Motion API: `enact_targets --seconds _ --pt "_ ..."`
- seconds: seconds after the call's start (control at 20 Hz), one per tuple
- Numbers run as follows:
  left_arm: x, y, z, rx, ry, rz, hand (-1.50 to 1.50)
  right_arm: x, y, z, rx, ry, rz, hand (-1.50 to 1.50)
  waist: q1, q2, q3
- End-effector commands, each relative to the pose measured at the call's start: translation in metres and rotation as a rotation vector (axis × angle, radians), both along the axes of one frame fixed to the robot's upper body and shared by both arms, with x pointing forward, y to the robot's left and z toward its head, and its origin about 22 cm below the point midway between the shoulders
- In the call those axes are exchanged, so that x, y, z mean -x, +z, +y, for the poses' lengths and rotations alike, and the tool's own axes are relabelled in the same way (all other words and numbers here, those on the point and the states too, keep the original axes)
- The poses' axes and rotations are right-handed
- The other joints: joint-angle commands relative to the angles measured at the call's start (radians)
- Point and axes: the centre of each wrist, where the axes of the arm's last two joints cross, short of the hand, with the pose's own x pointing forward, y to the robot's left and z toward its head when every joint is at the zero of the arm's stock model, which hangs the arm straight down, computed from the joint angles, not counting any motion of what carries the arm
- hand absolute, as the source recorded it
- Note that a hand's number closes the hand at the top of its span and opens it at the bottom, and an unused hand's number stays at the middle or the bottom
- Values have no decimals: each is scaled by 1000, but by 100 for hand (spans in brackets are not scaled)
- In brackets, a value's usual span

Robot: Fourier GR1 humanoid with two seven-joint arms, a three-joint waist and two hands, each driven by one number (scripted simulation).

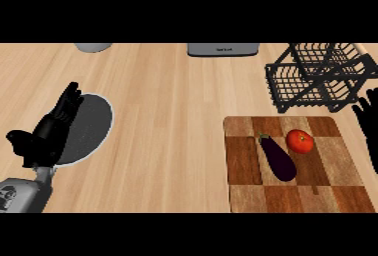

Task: Pick the tomato from the cutting board and place it in the tiered basket

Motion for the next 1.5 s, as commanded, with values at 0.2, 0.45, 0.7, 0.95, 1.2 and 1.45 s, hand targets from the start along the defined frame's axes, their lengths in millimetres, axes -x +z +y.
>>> enact_targets --seconds 0.2,0.45,0.7,0.95,1.2,1.45 --pt "3 10 29 -189 124 -21 0 13 -8 3 -71 -430 -147 150 -15 43 -28" --pt "6 1 26 -176 142 26 0 65 -83 -36 41 -998 209 -150 -42 60 -34" --pt "9 -7 13 -193 121 39 0 83 -69 24 88 -1074 167 -150 -14 48 -34" --pt "7 -6 2 -192 93 29 0 107 -54 23 203 -812 381 -150 11 57 -38" --pt "0 2 4 -187 101 32 0 106 -23 5 323 -602 634 -150 31 61 -38" --pt "-6 -3 -4 -175 91 30 0 73 42 4 367 -563 760 -150 25 59 -36"
